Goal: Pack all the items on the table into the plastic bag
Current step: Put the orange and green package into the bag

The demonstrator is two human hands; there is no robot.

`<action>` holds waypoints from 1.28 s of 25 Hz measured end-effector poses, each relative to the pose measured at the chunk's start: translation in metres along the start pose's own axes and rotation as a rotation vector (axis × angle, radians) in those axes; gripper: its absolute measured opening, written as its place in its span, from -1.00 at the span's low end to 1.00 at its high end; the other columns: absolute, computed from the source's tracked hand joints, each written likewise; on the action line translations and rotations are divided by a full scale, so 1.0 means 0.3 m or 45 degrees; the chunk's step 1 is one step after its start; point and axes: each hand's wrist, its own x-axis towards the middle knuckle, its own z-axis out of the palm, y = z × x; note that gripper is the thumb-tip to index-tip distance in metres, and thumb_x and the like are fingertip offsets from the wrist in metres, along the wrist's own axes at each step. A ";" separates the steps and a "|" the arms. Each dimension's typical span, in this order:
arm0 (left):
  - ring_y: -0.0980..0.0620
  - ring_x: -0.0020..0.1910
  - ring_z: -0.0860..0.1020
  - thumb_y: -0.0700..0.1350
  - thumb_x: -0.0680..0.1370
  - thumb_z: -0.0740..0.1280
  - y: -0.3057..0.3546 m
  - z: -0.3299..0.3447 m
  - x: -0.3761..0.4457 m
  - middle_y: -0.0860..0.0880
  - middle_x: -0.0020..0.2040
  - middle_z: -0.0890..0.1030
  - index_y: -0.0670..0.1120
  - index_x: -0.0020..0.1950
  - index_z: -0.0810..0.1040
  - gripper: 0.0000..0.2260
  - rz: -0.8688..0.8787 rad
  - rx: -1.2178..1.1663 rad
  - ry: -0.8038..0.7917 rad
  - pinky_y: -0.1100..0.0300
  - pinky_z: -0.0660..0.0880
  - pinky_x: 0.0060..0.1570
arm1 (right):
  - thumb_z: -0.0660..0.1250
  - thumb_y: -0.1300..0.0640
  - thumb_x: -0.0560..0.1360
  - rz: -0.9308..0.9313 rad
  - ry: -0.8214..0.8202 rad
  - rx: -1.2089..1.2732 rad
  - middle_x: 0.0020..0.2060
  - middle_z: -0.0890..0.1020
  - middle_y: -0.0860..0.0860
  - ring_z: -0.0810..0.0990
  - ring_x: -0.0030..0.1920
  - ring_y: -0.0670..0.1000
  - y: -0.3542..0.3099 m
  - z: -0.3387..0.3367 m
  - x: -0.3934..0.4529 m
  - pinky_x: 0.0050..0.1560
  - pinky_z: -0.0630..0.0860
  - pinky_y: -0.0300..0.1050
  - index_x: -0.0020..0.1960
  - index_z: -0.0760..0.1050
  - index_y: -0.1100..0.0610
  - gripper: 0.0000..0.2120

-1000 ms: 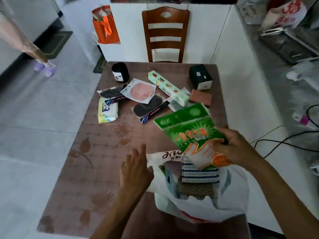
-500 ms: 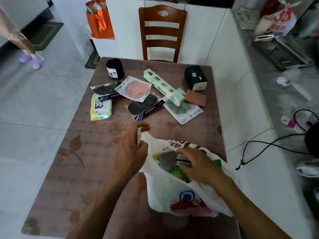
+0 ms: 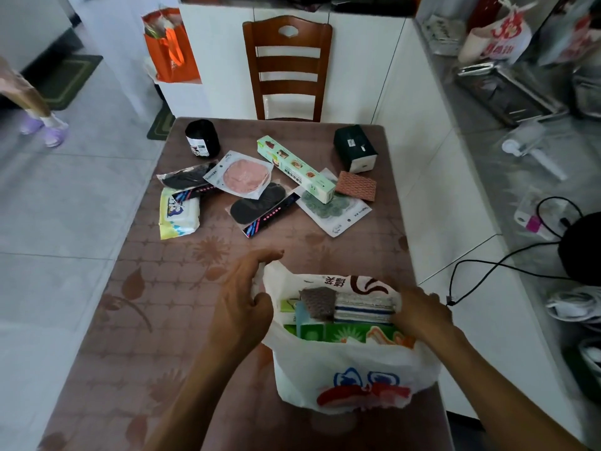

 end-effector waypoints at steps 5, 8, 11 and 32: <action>0.06 0.15 0.53 -0.44 0.26 0.17 0.023 0.024 0.021 0.09 0.16 0.57 0.06 0.20 0.52 -0.38 0.022 0.015 -0.040 0.02 0.53 0.18 | 0.37 -0.03 0.36 -0.044 -0.375 -0.069 0.28 0.55 0.05 0.56 0.19 0.08 0.102 0.002 0.024 0.11 0.50 -0.10 0.40 0.34 -0.06 -0.38; 0.04 0.15 0.54 -0.50 0.27 0.16 0.045 0.035 0.035 0.05 0.17 0.58 0.08 0.19 0.50 -0.35 0.037 0.018 -0.052 0.03 0.56 0.14 | 0.29 0.03 0.48 -0.161 0.022 0.259 -0.01 0.65 0.07 0.60 -0.07 0.09 0.058 0.023 0.019 -0.19 0.47 -0.12 0.04 0.53 0.07 -0.81; 0.05 0.13 0.52 -0.42 0.22 0.08 0.075 0.015 0.059 0.05 0.15 0.56 0.08 0.19 0.49 -0.34 0.139 0.040 0.093 0.12 0.52 0.11 | 0.20 0.04 0.59 -0.179 0.319 0.660 -0.22 0.60 0.11 0.55 -0.22 0.10 0.022 -0.082 -0.017 -0.26 0.43 -0.10 -0.13 0.50 0.17 -0.77; 0.24 0.16 0.52 -0.45 0.25 0.07 0.089 -0.011 0.059 0.19 0.21 0.51 -0.02 0.29 0.47 -0.32 0.228 -0.026 -0.019 0.30 0.57 -0.11 | 0.37 -0.02 0.41 -0.286 0.112 -0.617 0.55 0.08 0.06 0.23 0.45 0.17 0.109 -0.054 -0.062 0.36 0.25 0.20 0.55 -0.04 -0.03 -0.15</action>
